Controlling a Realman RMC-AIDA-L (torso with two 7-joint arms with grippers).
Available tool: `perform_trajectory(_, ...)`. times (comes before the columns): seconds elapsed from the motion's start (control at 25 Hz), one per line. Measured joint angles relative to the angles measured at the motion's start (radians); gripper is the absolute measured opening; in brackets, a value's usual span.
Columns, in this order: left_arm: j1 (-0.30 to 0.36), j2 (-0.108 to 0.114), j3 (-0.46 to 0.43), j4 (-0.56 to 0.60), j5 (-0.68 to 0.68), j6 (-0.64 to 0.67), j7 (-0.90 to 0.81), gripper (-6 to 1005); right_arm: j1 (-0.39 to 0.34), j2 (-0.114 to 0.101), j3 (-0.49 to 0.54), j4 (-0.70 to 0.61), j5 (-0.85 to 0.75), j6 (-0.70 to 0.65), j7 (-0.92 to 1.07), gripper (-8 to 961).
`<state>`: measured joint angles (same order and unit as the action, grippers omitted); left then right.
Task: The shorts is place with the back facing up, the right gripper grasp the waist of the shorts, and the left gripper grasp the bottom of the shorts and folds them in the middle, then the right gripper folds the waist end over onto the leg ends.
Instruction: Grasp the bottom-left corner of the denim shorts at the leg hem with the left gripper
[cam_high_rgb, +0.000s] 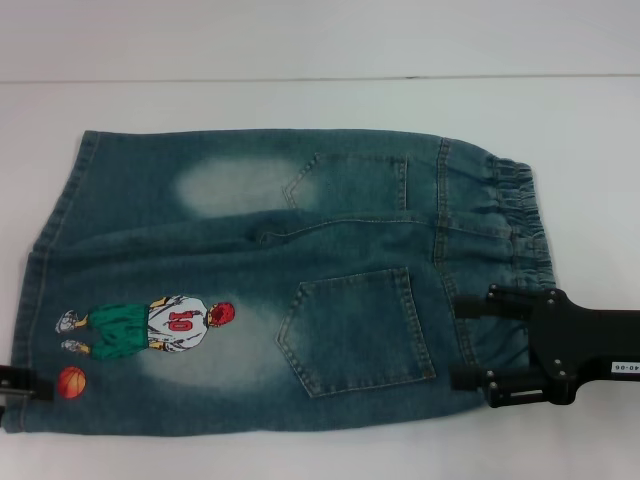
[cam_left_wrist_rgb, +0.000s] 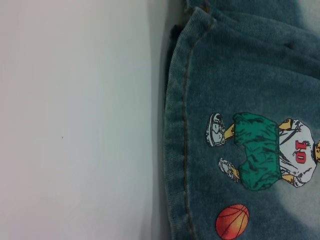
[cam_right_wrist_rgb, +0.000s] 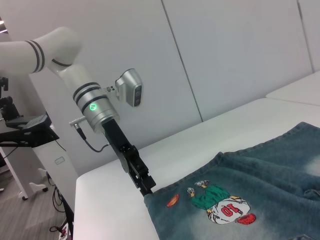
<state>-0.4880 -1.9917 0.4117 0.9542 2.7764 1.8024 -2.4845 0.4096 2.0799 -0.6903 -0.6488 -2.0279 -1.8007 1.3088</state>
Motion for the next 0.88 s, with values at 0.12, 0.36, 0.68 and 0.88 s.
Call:
perform_trajectory(0.12,0.000,0.003,0.001,0.000,0.000,0.000,-0.002,874,0.000,0.000,0.000,0.000,0.000,0.000,0.000,955)
perform_trajectory(0.36,0.000,0.002,0.006,0.000,0.000,-0.001,-0.004,874,0.000,0.000,0.004,0.000,0.000,0.000,-0.004,951)
perform_trajectory(0.68,0.000,0.002,0.009,0.000,0.000,-0.002,-0.006,874,0.000,0.002,0.003,0.000,0.000,0.000,-0.010,948)
perform_trajectory(0.88,0.000,-0.002,0.009,0.000,0.000,-0.002,-0.007,873,0.000,0.002,0.003,0.000,0.000,0.000,-0.010,947)
